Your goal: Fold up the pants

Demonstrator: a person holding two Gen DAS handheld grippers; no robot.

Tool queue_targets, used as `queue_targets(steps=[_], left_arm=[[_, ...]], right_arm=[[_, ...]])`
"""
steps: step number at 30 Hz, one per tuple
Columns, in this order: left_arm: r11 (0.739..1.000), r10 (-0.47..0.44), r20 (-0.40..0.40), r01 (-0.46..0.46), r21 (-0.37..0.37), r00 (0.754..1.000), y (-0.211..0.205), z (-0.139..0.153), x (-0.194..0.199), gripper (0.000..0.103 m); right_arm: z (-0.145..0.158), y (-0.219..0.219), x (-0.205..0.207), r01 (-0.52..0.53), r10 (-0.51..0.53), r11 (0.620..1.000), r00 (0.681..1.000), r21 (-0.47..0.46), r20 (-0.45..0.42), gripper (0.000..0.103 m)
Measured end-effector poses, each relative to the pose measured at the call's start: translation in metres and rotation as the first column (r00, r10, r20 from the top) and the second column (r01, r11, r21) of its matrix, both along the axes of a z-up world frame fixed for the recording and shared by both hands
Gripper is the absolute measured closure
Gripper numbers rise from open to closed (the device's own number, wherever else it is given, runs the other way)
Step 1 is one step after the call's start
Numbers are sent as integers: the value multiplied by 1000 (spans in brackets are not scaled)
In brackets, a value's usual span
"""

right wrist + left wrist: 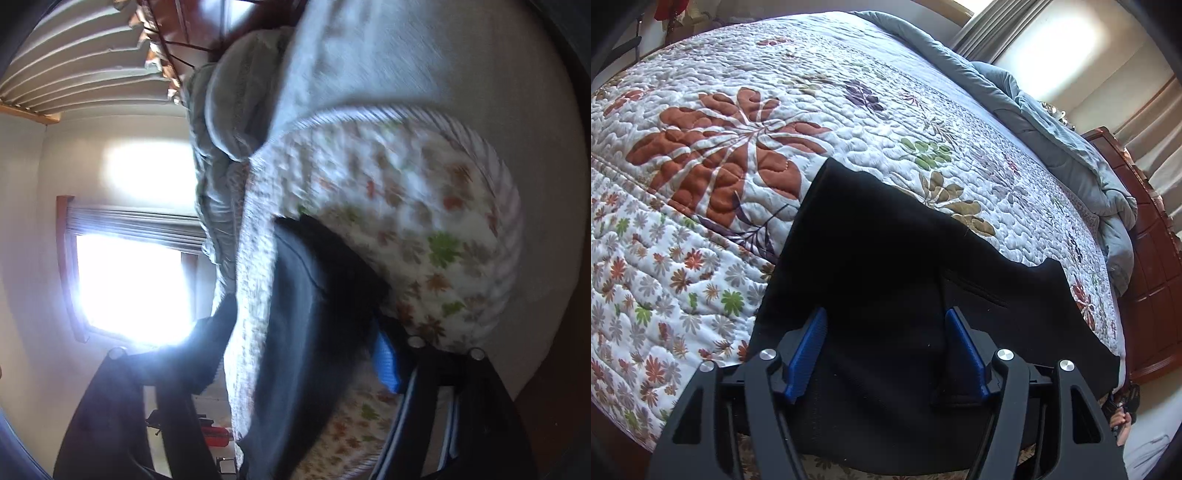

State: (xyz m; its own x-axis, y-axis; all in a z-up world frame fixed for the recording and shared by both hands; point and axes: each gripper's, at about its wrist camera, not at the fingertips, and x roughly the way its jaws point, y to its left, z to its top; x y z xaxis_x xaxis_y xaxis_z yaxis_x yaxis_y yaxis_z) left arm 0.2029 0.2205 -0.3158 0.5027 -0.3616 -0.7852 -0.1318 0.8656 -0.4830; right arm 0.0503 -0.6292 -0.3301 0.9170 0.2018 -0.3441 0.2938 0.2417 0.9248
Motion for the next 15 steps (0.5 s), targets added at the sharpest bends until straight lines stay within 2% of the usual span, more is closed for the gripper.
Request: queue_targets(steps=[2, 7, 8, 9, 10, 11, 15], left_arm=[[1000, -2, 0, 2, 1, 1000, 0, 0, 0, 36], [1000, -3, 2, 3, -2, 1000, 0, 0, -1, 35], [1000, -3, 3, 3, -3, 1000, 1, 0, -1, 35], [1000, -2, 4, 2, -3, 1000, 0, 0, 0, 35], [1000, -2, 4, 2, 0, 1000, 0, 1, 0, 35], [1000, -3, 5, 3, 3, 1000, -1, 1, 0, 35], [1000, -5, 6, 5, 12, 1000, -3, 2, 0, 35]], right_arm=[[-6, 1, -5, 13, -13, 1000, 1000, 5, 5, 52], [5, 3, 8, -18, 18, 1000, 1000, -22, -3, 50], [8, 5, 12, -29, 29, 999, 1000, -32, -9, 55], [9, 6, 15, -36, 36, 999, 999, -36, -17, 66], [10, 8, 17, -35, 34, 998, 999, -46, -34, 73], [13, 10, 18, -27, 25, 998, 999, -55, -45, 86], [39, 24, 19, -16, 8, 991, 998, -131, -63, 92]])
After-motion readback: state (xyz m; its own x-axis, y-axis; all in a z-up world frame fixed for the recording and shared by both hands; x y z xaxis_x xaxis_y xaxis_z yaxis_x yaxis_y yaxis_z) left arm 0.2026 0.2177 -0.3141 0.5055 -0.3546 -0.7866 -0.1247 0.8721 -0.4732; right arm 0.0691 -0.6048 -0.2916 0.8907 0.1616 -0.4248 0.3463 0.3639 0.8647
